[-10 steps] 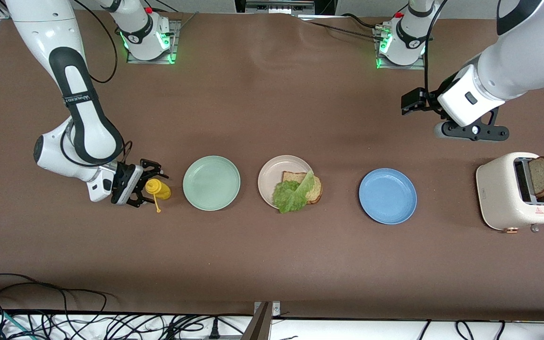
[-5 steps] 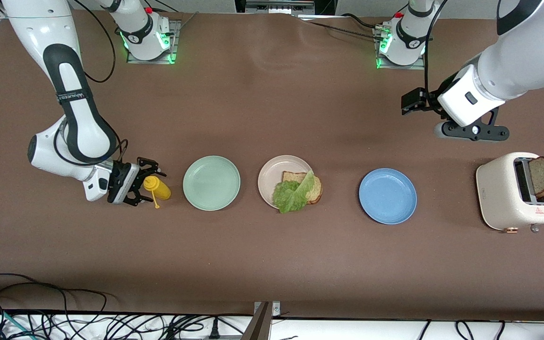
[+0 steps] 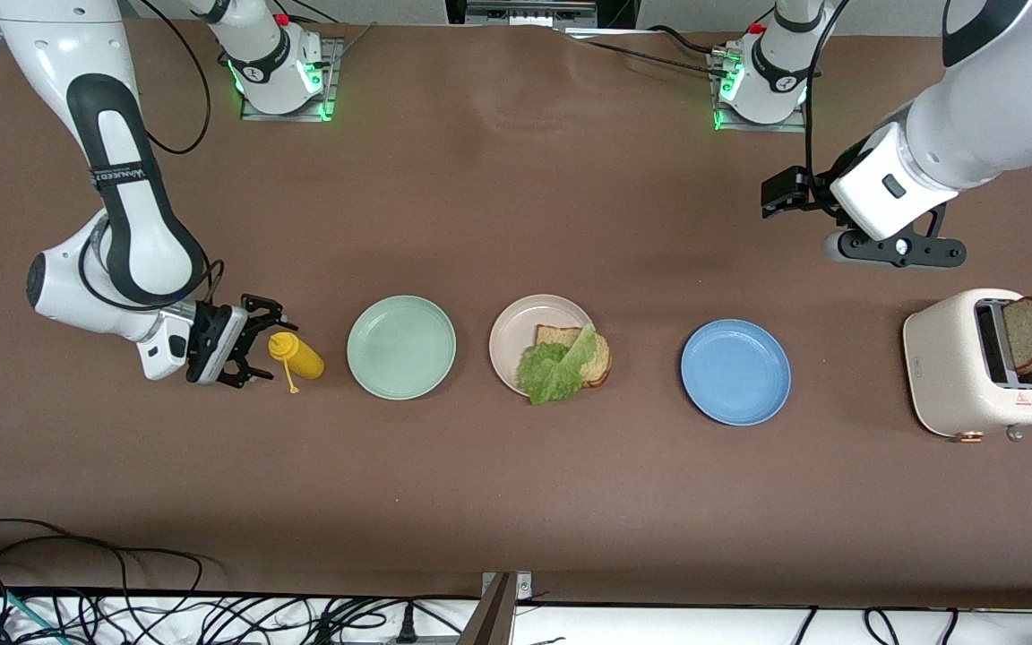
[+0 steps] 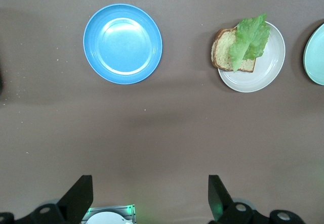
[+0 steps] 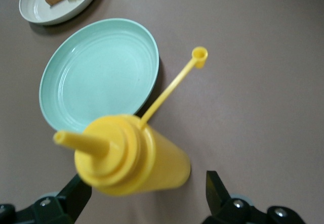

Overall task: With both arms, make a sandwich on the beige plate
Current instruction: 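Lower the yellow bottle onto the table and open the right gripper, then withdraw the right gripper away from the yellow bottle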

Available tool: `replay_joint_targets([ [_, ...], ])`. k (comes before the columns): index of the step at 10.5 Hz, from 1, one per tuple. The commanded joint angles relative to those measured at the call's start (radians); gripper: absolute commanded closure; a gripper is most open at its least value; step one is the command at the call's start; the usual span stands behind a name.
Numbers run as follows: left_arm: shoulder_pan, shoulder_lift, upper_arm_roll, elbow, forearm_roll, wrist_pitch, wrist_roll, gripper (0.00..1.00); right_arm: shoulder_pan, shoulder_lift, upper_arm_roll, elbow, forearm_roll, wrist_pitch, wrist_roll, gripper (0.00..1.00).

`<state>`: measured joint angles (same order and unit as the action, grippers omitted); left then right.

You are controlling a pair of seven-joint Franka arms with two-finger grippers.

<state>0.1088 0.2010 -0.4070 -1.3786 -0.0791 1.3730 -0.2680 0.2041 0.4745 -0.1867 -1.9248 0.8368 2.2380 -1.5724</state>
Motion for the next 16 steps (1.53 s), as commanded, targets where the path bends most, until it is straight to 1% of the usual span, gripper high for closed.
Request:
replay_joint_targets([
  [1, 0.002, -0.009, -0.004, 0.010, 0.012, -0.015, -0.010, 0.00, -0.008, -0.077, -0.002, -0.039, -0.083, -0.056, 0.121, 0.00],
  [2, 0.002, -0.008, -0.004, 0.010, 0.005, -0.014, -0.011, 0.00, -0.008, -0.091, -0.014, -0.037, -0.126, -0.087, 0.177, 0.00],
  [6, 0.002, -0.008, -0.003, 0.010, 0.010, -0.014, -0.011, 0.00, -0.006, -0.174, -0.016, -0.031, -0.270, -0.190, 0.447, 0.00],
  [7, 0.002, -0.008, -0.001, 0.010, 0.012, -0.012, -0.011, 0.00, -0.006, -0.204, -0.011, -0.031, -0.345, -0.207, 0.568, 0.00],
  [8, 0.002, -0.008, -0.001, 0.010, 0.013, -0.012, -0.011, 0.00, -0.006, -0.239, 0.009, -0.029, -0.413, -0.221, 0.695, 0.00],
  [9, 0.000, -0.006, 0.000, 0.010, 0.015, -0.011, -0.010, 0.00, -0.006, -0.273, 0.027, -0.029, -0.438, -0.224, 0.791, 0.00],
  [10, 0.000, -0.006, 0.000, 0.010, 0.015, -0.011, -0.011, 0.00, -0.012, -0.295, 0.029, -0.028, -0.444, -0.236, 0.863, 0.00],
  [11, 0.000, -0.006, 0.000, 0.010, 0.015, -0.011, -0.010, 0.00, -0.064, -0.318, 0.059, -0.025, -0.461, -0.251, 0.930, 0.00],
  [12, 0.003, -0.008, 0.000, 0.010, 0.015, -0.011, -0.010, 0.00, -0.140, -0.345, 0.151, -0.020, -0.499, -0.253, 1.021, 0.00],
  [13, 0.003, -0.008, 0.000, 0.010, 0.016, -0.011, -0.010, 0.00, -0.181, -0.374, 0.191, -0.019, -0.533, -0.255, 1.152, 0.00],
  [14, 0.003, -0.006, 0.000, 0.010, 0.015, -0.011, -0.010, 0.00, -0.183, -0.398, 0.196, -0.004, -0.598, -0.256, 1.263, 0.00],
  [15, 0.003, -0.006, 0.000, 0.010, 0.015, -0.009, -0.010, 0.00, -0.187, -0.402, 0.197, 0.033, -0.637, -0.320, 1.367, 0.00],
  [16, 0.000, -0.006, 0.000, 0.010, 0.015, -0.009, -0.010, 0.00, -0.190, -0.402, 0.207, 0.099, -0.654, -0.412, 1.470, 0.00],
])
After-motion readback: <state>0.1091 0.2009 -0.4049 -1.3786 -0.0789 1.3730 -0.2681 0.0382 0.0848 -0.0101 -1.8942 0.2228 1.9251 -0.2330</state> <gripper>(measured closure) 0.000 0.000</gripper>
